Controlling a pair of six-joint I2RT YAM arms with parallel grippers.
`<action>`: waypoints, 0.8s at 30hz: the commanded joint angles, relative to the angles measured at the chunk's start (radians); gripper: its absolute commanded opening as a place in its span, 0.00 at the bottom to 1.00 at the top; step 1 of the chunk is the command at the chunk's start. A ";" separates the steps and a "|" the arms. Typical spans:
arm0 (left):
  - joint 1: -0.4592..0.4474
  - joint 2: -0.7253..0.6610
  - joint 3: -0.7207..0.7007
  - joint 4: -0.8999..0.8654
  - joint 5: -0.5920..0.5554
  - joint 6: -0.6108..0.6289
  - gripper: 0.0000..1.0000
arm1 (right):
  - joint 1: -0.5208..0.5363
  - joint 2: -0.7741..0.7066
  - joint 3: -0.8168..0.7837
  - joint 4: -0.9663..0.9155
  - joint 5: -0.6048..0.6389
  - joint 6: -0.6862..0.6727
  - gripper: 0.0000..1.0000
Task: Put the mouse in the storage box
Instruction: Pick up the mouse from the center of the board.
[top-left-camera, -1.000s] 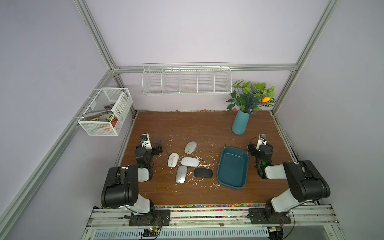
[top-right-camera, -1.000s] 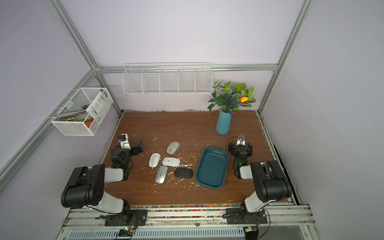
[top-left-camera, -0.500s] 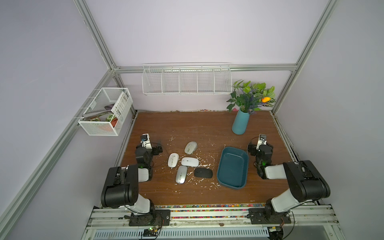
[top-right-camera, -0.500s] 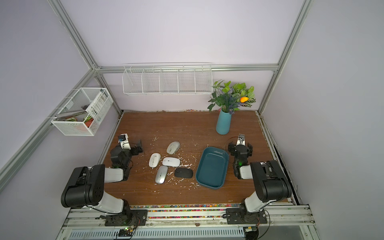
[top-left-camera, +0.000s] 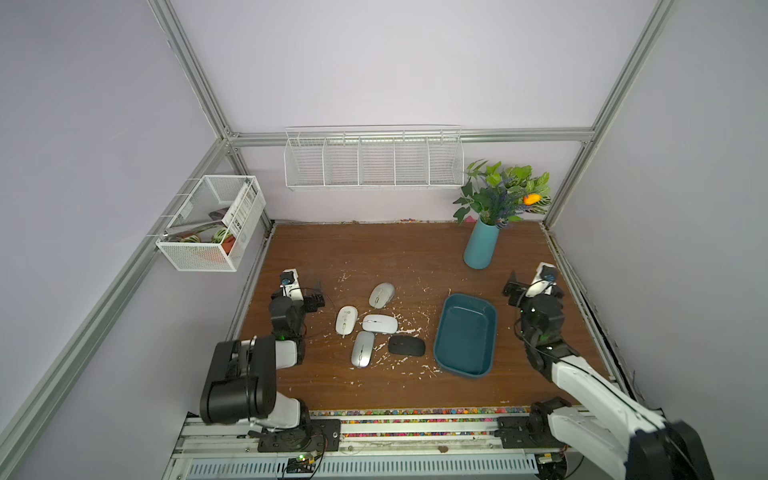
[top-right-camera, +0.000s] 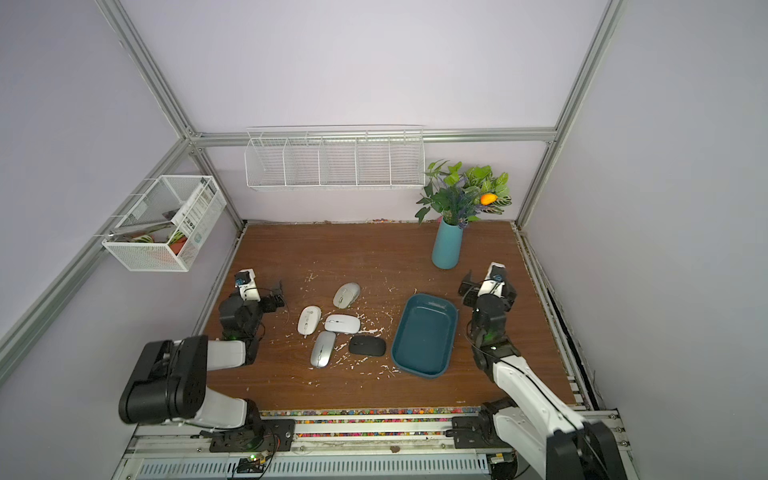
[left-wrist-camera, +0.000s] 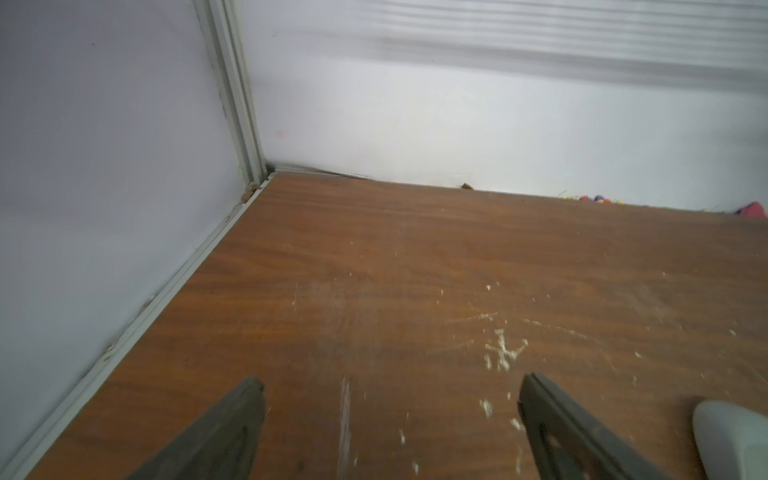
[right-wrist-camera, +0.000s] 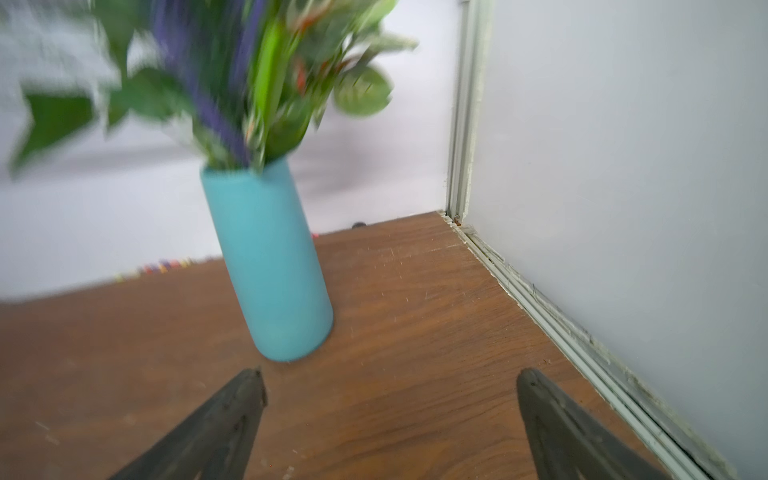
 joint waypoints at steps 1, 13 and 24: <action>-0.119 -0.333 0.000 -0.255 -0.247 -0.073 1.00 | -0.019 -0.089 0.044 -0.410 -0.160 0.177 0.99; -0.160 -0.607 0.075 -0.722 -0.151 -0.578 1.00 | 0.093 -0.130 0.173 -0.743 -0.367 0.171 0.97; -0.192 -0.107 0.603 -1.479 -0.008 -0.428 0.93 | 0.162 -0.100 0.111 -0.705 -0.379 0.172 0.96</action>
